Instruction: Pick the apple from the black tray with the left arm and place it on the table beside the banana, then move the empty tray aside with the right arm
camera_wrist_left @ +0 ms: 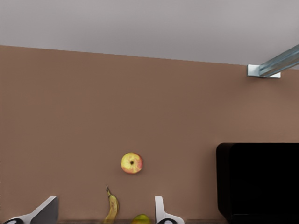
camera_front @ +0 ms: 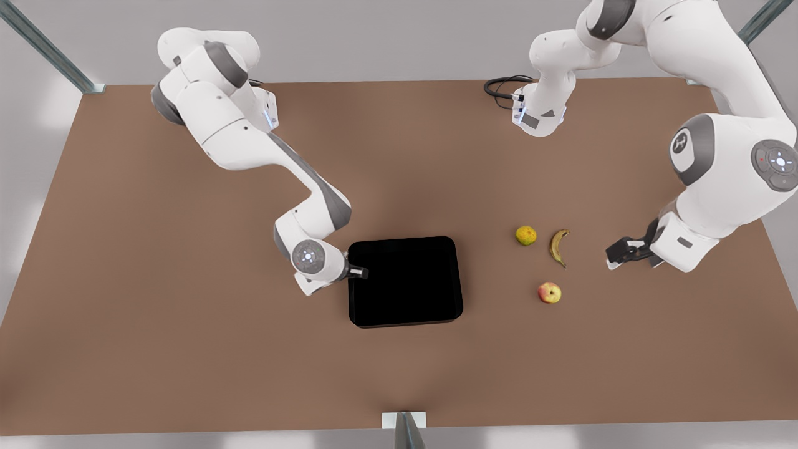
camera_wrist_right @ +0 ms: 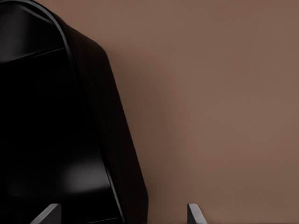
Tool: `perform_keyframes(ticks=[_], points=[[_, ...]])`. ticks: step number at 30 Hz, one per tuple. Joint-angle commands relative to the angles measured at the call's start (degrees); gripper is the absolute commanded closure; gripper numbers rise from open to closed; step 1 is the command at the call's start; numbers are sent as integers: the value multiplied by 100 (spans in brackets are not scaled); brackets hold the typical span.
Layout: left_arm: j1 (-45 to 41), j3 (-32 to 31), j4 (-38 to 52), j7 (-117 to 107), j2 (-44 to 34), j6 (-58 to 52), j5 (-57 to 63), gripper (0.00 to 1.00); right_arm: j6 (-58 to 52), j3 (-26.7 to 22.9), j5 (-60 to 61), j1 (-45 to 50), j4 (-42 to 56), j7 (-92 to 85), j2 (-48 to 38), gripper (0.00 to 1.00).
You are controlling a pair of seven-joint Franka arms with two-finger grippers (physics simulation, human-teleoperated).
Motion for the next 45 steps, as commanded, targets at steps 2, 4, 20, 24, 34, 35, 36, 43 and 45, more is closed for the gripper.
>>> perform_keyframes(ticks=[2,4,20,24,34,35,36,43,45], points=[[5,9,-43,1018,10,-423,8,0,379,2,-57,17,11,512,127,0],[5,9,-52,1018,-16,-432,16,0,484,-7,-373,8,11,388,267,0],[23,9,-78,1036,-8,-441,16,0,792,55,-505,26,292,-825,663,55],[23,9,-113,1027,-16,-441,16,0,783,108,-496,17,292,-825,663,76],[23,9,-113,1018,-25,-458,16,0,397,292,-479,-44,354,-825,443,86],[23,9,-122,1018,-25,-458,16,0,309,301,-479,-44,354,-825,382,90],[23,9,-122,1018,-25,-458,16,0,283,319,-470,-44,354,-825,364,90],[23,9,-122,1018,-34,-476,16,0,-1589,283,-365,-404,407,-2265,-576,90],[23,9,-122,1062,-34,-476,16,0,-1976,231,-276,-659,407,-2872,-769,90]])
